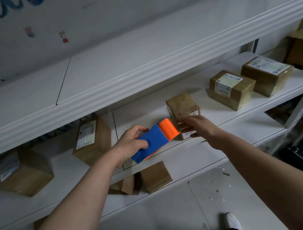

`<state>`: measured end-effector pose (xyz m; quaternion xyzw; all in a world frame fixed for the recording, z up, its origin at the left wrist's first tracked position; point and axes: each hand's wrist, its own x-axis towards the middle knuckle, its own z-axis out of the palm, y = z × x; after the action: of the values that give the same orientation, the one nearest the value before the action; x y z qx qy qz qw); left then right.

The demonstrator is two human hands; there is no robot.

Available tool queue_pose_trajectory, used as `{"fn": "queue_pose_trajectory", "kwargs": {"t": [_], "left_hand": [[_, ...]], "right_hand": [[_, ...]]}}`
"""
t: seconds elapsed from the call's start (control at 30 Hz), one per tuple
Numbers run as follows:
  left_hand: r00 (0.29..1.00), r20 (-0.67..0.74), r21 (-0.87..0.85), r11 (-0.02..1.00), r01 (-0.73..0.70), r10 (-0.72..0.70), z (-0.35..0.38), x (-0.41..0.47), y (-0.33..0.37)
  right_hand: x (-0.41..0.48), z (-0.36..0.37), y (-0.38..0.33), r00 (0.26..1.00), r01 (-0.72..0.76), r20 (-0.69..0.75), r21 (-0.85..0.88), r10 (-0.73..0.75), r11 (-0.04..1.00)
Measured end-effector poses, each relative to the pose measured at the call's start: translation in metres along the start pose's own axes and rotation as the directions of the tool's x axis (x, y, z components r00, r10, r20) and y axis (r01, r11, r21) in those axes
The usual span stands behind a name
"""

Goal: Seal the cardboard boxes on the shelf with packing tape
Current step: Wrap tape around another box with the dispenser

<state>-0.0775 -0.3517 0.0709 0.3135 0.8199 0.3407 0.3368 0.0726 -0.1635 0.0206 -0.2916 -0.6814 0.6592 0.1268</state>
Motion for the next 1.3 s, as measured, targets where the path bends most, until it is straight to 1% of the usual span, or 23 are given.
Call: {"fn": "queue_pose_trajectory", "kwargs": {"t": [0.03,0.07,0.13,0.23,0.27,0.33,0.37,0.43,0.5,0.57,0.63,0.7,0.77,0.87,0.97,1.17,1.3], "left_hand": [[1.000,0.015,0.013,1.000,-0.007,0.007,0.001,-0.002,0.001],[1.000,0.028,0.033,0.999,-0.014,0.014,0.002,-0.003,0.001],[0.998,0.054,0.056,0.998,-0.031,0.028,0.003,-0.008,0.002],[0.992,0.118,0.062,0.997,-0.044,0.036,-0.001,-0.013,0.001],[0.988,0.151,0.090,0.995,-0.052,0.038,-0.002,-0.014,-0.001],[0.978,0.203,0.239,0.967,-0.087,0.037,-0.003,-0.015,-0.002],[0.977,0.208,0.338,0.935,-0.110,0.040,-0.002,-0.016,-0.002],[0.982,0.169,0.493,0.856,-0.156,0.082,0.003,-0.016,0.000],[0.977,0.116,0.592,0.777,-0.214,0.181,0.008,-0.014,0.002],[0.956,0.091,0.638,0.720,-0.272,0.281,0.009,-0.012,0.003],[0.945,0.062,0.605,0.741,-0.291,0.320,0.005,-0.012,0.004],[0.940,0.001,0.569,0.773,-0.280,0.340,-0.006,-0.010,0.001],[0.938,-0.055,0.529,0.807,-0.263,0.342,-0.020,-0.006,-0.004],[0.942,-0.119,0.432,0.871,-0.236,0.315,-0.030,-0.001,0.002],[0.953,-0.130,0.356,0.910,-0.213,0.274,-0.031,0.008,0.013],[0.971,-0.113,0.325,0.931,-0.165,0.211,-0.025,0.021,0.026],[0.974,-0.087,0.361,0.918,-0.163,0.207,-0.022,0.024,0.029]], "right_hand": [[-0.005,0.001,0.000,0.988,-0.104,0.119,0.034,0.099,0.994],[-0.008,0.001,0.003,0.972,-0.158,0.190,0.075,0.141,0.985],[-0.009,0.001,0.009,0.963,-0.171,0.234,0.144,0.135,0.975],[-0.014,0.004,0.014,0.966,-0.146,0.235,0.158,0.106,0.977],[-0.017,0.006,0.014,0.966,-0.152,0.235,0.189,0.106,0.970],[-0.019,0.006,0.013,0.969,-0.177,0.213,0.251,0.124,0.952],[-0.020,0.005,0.012,0.970,-0.189,0.200,0.257,0.139,0.948],[-0.022,0.002,0.011,0.968,-0.209,0.187,0.252,0.165,0.945],[-0.021,0.002,0.010,0.978,-0.187,0.137,0.225,0.159,0.956],[-0.017,0.001,0.007,0.991,-0.135,0.032,0.201,0.132,0.970],[-0.010,-0.012,0.002,0.989,-0.081,-0.102,0.225,0.106,0.971],[-0.002,-0.039,-0.007,0.966,-0.039,-0.235,0.272,0.106,0.961],[0.008,-0.066,-0.017,0.952,-0.018,-0.289,0.287,0.104,0.958],[0.030,-0.084,-0.026,0.963,-0.035,-0.250,0.261,0.103,0.965],[0.051,-0.092,-0.027,0.965,-0.067,-0.229,0.261,0.129,0.963],[0.073,-0.106,-0.016,0.964,-0.099,-0.217,0.243,0.153,0.965],[0.079,-0.109,-0.012,0.968,-0.108,-0.200,0.228,0.155,0.968]]}}
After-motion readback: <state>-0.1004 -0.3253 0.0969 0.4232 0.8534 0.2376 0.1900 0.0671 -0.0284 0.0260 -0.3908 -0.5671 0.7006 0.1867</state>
